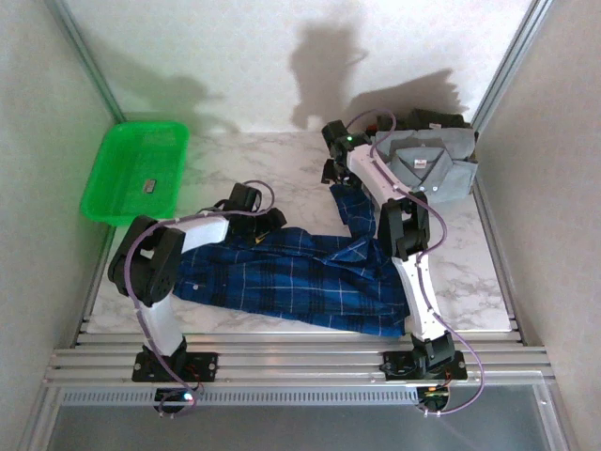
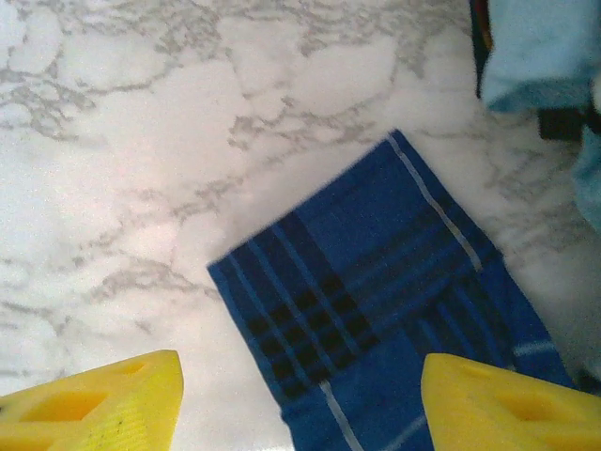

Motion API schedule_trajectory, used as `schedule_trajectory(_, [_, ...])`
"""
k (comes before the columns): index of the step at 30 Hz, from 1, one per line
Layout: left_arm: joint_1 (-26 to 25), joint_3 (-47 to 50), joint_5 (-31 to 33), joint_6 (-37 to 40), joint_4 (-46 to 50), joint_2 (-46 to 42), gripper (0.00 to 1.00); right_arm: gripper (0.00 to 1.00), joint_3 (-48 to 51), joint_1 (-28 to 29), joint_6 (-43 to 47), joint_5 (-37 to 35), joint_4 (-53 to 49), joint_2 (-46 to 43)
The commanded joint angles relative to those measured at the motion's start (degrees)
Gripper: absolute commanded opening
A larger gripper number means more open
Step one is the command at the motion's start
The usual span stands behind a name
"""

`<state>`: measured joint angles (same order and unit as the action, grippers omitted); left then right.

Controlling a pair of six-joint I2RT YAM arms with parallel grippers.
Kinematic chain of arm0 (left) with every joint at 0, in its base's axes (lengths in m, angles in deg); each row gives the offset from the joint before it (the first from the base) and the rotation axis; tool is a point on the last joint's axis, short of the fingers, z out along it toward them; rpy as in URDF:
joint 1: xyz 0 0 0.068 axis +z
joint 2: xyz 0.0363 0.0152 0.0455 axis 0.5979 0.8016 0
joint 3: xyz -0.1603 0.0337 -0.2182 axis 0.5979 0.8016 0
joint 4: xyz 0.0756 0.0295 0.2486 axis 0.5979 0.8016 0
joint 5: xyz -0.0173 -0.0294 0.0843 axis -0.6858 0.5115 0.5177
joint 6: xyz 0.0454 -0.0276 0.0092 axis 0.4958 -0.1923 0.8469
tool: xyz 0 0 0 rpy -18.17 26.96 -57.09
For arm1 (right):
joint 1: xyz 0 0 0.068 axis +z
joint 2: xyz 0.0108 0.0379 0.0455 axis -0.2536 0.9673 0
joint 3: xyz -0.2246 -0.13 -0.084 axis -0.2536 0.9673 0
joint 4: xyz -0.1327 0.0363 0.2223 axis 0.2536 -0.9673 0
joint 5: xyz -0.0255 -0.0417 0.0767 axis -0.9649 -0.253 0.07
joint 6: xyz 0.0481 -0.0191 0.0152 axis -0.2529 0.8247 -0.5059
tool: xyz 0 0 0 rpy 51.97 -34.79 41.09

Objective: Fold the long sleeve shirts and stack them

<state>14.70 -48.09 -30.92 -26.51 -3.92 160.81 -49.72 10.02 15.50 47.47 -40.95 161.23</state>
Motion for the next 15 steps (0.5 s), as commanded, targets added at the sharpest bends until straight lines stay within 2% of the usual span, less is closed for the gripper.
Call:
schedule_trajectory(1, [0.32, 1.18, 1.64, 1.14, 1.68, -0.66, 0.76, 0.64, -3.3, 0.71, -4.55, -5.47, -2.27, 3.63])
schedule_trajectory(6, [0.4, 0.28, 1.68, 0.96, 2.55, -0.75, 0.75, 0.56, -5.89, 0.92, -9.65, -9.65, -5.2, 7.24])
schedule_trajectory(9, [0.4, -0.23, 1.78, 0.82, 2.75, -1.0, 0.75, 0.51, -5.91, 1.05, -10.46, -9.79, -4.82, 8.72])
schedule_trajectory(12, [0.4, -0.37, 1.82, 0.79, 3.1, -1.26, 0.75, 0.41, -6.52, 1.3, -11.24, -9.26, -5.05, 10.09])
schedule_trajectory(15, [0.47, -0.11, 2.13, 0.82, 3.39, -1.84, 0.75, 0.23, -6.25, 1.1, -12.75, -7.93, -5.13, 10.86])
